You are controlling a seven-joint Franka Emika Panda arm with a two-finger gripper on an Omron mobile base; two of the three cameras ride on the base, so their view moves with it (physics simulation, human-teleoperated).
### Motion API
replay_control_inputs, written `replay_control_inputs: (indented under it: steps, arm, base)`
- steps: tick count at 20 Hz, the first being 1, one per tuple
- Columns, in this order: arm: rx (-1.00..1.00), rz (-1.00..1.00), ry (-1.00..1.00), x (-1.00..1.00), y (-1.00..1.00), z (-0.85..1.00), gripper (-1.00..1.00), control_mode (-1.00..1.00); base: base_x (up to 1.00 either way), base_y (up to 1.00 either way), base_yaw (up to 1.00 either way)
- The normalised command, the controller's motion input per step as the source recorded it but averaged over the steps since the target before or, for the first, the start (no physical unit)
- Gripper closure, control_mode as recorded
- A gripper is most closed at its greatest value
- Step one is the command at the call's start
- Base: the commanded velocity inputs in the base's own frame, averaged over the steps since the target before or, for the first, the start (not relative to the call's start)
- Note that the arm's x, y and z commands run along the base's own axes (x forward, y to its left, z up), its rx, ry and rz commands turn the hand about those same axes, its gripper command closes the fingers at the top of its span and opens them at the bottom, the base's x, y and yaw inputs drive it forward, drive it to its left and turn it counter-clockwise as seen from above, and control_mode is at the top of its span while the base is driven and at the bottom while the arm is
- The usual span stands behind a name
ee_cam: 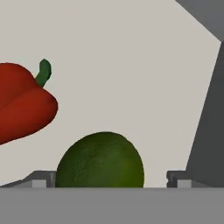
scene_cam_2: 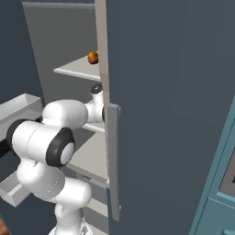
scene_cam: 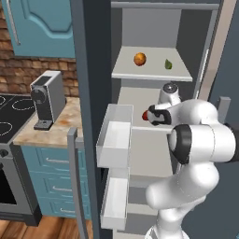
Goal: Take the lime and bell pepper from the second highest rack and move them to the highest rack where the peach and lemon wedge are located, to maximize freezer space. Close the freezer door after rearranging.
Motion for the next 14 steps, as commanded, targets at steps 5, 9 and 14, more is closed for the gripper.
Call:
replay_control_inputs:
  steps: [5, 9, 14]
  arm:
    - [-0.03, 0.0, 0.0, 0.0, -0.02, -0.27, -1.0, -1.0]
    - [0.0, 0.0, 0.0, 0.0, 0.0, -0.36, -1.0, -1.0]
    - [0.0, 0.0, -0.01, 0.0, 0.0, -0.36, 1.0, -1.0]
  base:
    - [0.0, 0.0, 0.0]
    - [0.0, 0.0, 0.0]
    - [0.0, 0.0, 0.0]
